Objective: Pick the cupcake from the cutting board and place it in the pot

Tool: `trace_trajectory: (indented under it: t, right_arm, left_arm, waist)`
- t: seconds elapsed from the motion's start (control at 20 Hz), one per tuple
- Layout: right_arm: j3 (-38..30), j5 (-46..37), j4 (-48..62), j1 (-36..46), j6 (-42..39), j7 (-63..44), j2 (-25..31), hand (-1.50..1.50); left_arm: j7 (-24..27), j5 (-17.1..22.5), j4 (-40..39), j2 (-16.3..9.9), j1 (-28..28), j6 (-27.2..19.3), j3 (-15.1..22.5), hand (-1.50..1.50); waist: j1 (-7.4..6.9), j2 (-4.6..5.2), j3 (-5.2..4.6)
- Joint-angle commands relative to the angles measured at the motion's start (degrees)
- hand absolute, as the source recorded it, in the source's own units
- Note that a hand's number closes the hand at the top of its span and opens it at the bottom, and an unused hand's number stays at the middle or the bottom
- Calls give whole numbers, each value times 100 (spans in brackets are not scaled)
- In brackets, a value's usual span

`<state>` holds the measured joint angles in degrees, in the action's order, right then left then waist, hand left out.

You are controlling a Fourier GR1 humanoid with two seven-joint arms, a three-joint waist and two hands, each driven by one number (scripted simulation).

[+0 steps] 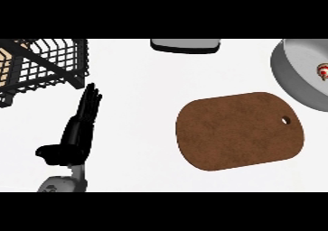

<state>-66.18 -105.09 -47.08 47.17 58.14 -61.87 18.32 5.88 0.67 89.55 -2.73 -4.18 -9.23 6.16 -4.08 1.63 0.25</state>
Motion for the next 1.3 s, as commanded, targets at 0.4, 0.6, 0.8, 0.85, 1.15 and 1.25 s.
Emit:
trace_trajectory:
  t: [0.4,0.6,0.8,0.85,1.15,1.25]
  right_arm:
    - [-476,-1300,-729,-315,2218,-853,-1313,-150]
    - [-809,-1915,-1208,97,2001,-1016,-1669,-150]
    - [-890,-2050,-1382,-205,2005,-1204,-1819,-150]
    - [-547,-1776,-1328,-515,2320,-1259,-1822,-150]
    - [-834,-2060,-1893,-745,2505,-1537,-1830,-150]
    - [-945,-2340,-1978,-578,2545,-1643,-1831,-150]
  left_arm:
    - [-42,-102,260,19,366,-170,-22,0]
    - [-62,31,277,-61,411,-37,-130,0]
    - [-116,-8,460,-207,509,28,-183,0]
    - [-42,39,251,-95,369,13,-186,0]
    - [-10,171,3,-188,174,145,-384,0]
    - [99,-58,42,-54,303,2,-173,0]
  waist:
    - [273,-134,-23]
    - [279,-136,-26]
    - [303,-150,-25]
    - [324,-175,-29]
    - [324,-179,-32]
    - [254,-167,-30]
